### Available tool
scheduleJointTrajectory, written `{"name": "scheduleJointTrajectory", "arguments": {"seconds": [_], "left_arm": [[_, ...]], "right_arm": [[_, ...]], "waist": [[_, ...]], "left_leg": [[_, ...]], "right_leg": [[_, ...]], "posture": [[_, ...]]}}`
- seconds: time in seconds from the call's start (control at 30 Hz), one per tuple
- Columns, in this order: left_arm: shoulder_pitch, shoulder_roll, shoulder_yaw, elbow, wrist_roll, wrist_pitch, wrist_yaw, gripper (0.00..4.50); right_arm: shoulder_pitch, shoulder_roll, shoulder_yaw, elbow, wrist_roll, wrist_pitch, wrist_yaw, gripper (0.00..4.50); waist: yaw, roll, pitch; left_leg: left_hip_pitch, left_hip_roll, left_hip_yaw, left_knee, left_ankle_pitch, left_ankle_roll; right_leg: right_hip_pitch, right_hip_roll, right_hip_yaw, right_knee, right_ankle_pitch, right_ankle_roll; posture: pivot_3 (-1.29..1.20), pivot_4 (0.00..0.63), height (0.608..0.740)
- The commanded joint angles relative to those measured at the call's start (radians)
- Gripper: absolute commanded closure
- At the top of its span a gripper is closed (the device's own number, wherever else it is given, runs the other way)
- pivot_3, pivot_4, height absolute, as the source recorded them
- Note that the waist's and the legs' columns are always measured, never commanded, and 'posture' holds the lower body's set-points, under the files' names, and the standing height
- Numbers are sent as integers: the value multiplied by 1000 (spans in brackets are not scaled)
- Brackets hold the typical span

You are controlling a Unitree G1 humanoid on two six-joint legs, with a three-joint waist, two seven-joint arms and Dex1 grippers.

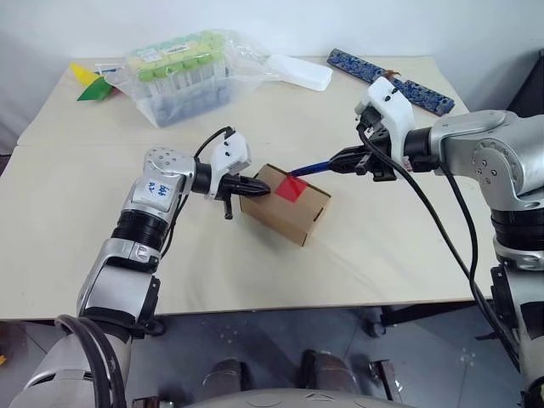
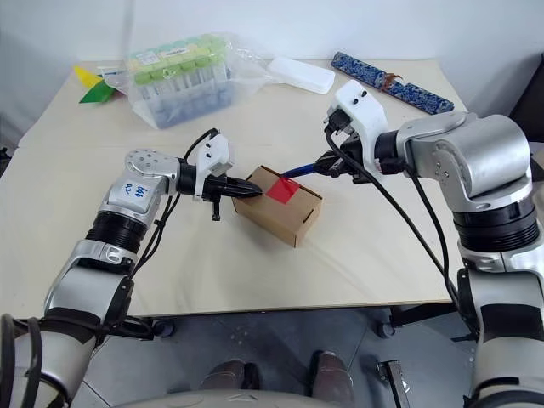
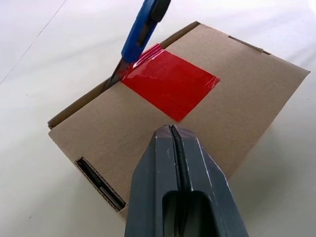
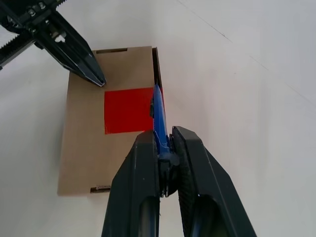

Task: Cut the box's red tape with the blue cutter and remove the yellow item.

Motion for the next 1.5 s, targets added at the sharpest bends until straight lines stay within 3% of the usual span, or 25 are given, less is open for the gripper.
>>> {"name": "scheduleJointTrajectory", "arguments": {"seconds": [0.03,0.67,1.5], "left_arm": [[3,4,-41,-8,52,38,15,4500],[41,19,-93,-110,82,188,64,4500],[41,12,-101,-96,81,201,91,4500]], "right_arm": [[-38,-36,22,-15,-22,3,27,4364],[-109,-88,171,20,-90,15,167,4364],[-144,-197,260,21,-178,-12,334,4364]], "waist": [[1,0,0],[14,0,0],[18,1,-1]], "left_leg": [[0,0,0,0,0,0],[3,0,1,1,0,0],[7,1,3,1,0,0]], "right_leg": [[0,0,0,0,0,0],[2,0,1,2,0,0],[4,0,3,2,0,0]], "posture": [[0,150,740],[0,150,740],[0,150,740]]}}
